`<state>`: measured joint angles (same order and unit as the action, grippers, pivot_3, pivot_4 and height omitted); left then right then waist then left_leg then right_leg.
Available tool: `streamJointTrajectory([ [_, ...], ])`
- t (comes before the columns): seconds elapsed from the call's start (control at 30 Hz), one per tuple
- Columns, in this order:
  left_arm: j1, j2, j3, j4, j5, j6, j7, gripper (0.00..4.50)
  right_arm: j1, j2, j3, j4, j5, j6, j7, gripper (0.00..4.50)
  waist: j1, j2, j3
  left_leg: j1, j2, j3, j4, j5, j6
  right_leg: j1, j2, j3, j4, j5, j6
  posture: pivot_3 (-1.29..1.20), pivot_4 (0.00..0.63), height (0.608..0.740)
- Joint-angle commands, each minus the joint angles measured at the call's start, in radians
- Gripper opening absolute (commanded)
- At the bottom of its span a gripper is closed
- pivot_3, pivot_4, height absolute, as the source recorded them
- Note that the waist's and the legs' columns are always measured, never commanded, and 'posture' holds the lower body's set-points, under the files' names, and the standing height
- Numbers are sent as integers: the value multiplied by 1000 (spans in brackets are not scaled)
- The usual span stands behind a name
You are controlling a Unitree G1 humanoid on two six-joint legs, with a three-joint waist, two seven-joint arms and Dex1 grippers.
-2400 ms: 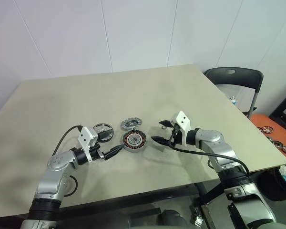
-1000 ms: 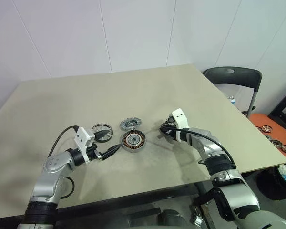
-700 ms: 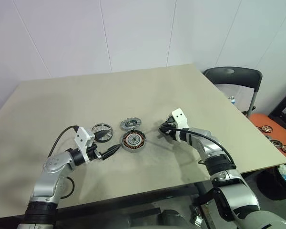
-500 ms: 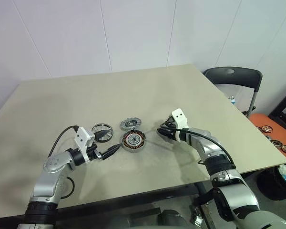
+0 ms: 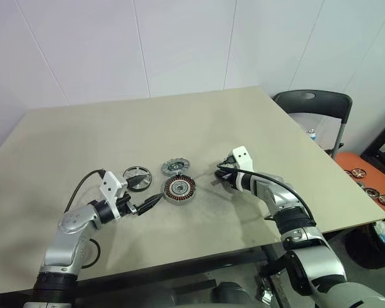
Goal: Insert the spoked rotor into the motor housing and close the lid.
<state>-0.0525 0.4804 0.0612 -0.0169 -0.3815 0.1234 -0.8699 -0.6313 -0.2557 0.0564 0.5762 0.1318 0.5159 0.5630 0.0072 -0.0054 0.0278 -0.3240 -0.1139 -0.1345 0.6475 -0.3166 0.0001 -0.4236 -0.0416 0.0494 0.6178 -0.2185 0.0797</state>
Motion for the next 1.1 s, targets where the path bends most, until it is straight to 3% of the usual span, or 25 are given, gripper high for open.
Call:
streamJointTrajectory([
  [0.03,-12,18,24,-23,4,-25,2,4500,-22,2,-19,-35,11,-49,9,669,0,0,0,0,0,0,0,0,0,0,0,0,0,0,0,0,0,740],
  [0.27,-11,21,22,-12,7,-30,5,4500,6,35,-24,-239,131,-92,158,669,-3,0,0,0,0,0,0,0,0,0,0,0,0,0,0,0,0,740],
  [0.4,-3,19,21,-13,6,-30,8,4500,51,11,87,-348,111,-9,235,669,-1,0,0,0,0,0,0,0,0,0,0,0,0,0,0,0,0,740],
  [0.73,17,75,78,44,14,-50,11,4500,-31,60,192,-307,62,142,206,669,-2,0,0,0,0,0,0,0,-1,-2,1,0,2,0,0,0,0,740],
  [1.1,35,70,81,32,14,-49,14,4500,-7,76,270,-307,34,172,222,669,4,0,0,-1,0,0,0,0,0,-2,0,-1,1,0,0,0,0,740],
])
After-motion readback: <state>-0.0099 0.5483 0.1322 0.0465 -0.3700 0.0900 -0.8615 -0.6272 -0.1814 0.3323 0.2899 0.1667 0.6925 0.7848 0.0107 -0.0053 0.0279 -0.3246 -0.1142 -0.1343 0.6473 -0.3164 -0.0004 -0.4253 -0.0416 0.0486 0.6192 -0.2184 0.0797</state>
